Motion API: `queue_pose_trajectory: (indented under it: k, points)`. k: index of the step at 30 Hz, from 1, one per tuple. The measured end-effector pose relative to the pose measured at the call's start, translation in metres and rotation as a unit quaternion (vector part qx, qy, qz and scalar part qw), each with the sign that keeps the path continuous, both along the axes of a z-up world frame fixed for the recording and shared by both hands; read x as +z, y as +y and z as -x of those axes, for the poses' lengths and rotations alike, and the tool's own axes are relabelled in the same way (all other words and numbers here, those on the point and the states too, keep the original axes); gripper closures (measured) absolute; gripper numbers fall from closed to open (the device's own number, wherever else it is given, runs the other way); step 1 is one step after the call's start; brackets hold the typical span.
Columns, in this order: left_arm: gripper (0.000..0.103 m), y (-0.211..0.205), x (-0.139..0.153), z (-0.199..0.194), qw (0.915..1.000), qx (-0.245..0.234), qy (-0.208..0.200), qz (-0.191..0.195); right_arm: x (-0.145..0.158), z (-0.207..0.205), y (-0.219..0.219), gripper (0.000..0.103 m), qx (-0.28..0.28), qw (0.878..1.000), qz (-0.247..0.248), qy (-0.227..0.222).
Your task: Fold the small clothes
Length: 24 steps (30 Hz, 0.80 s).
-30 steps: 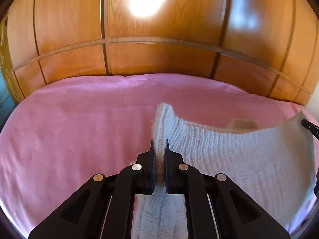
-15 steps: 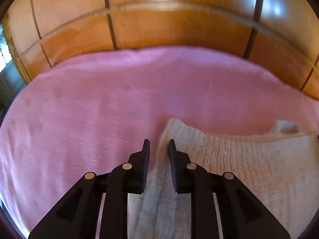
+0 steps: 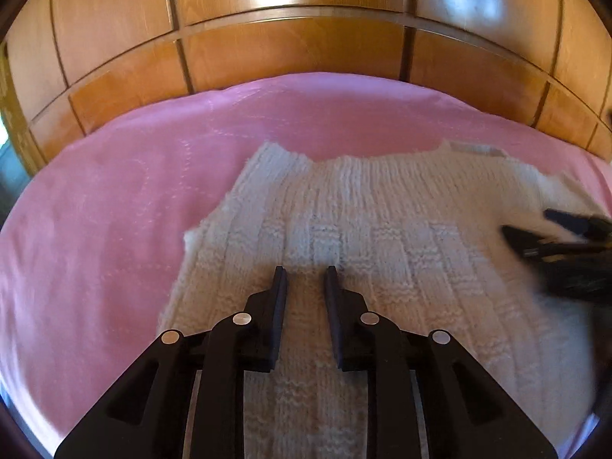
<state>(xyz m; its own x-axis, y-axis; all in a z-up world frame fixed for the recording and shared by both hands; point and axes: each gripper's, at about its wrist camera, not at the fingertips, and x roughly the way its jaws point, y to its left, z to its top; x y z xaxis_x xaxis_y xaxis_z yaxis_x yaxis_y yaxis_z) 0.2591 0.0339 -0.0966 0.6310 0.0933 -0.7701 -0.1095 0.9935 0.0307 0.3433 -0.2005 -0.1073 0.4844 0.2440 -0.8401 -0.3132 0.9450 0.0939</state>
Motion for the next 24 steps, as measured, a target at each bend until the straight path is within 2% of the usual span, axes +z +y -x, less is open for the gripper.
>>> queue_pose_trajectory:
  k: [1,3,4,5,9,12,16,24]
  points:
    - [0.083,0.002,0.008,0.005,0.9999,0.003,-0.001,0.016,0.001,-0.002,-0.001,0.006,-0.007,1.000,-0.006,0.004]
    - [0.081,0.002,0.024,0.019,0.9996,-0.001,-0.019,0.021,0.004,0.003,-0.002,0.006,-0.004,1.000,-0.010,-0.002]
    - [0.070,0.002,0.028,0.025,0.9995,0.000,-0.025,0.018,0.004,0.004,-0.004,0.006,-0.004,1.000,-0.015,-0.004]
    - [0.065,0.003,0.033,0.032,0.9993,0.000,-0.032,0.019,0.005,0.004,-0.007,0.006,-0.008,1.000,-0.017,-0.004]
    - [0.051,0.009,0.046,0.058,0.9985,0.005,-0.050,0.021,0.019,0.017,-0.010,0.006,-0.018,1.000,-0.019,-0.016]
    - [0.050,0.019,0.051,0.073,0.9981,0.010,-0.054,0.027,0.030,0.037,-0.017,0.006,-0.014,0.999,-0.016,-0.028]
    - [0.050,0.026,0.053,0.088,0.9978,0.017,-0.057,0.029,0.045,0.070,-0.040,0.006,-0.027,0.998,-0.037,-0.036]
    - [0.050,0.039,0.051,0.108,0.9977,0.026,-0.054,0.030,0.048,0.119,-0.086,0.006,-0.075,0.994,-0.074,-0.030]
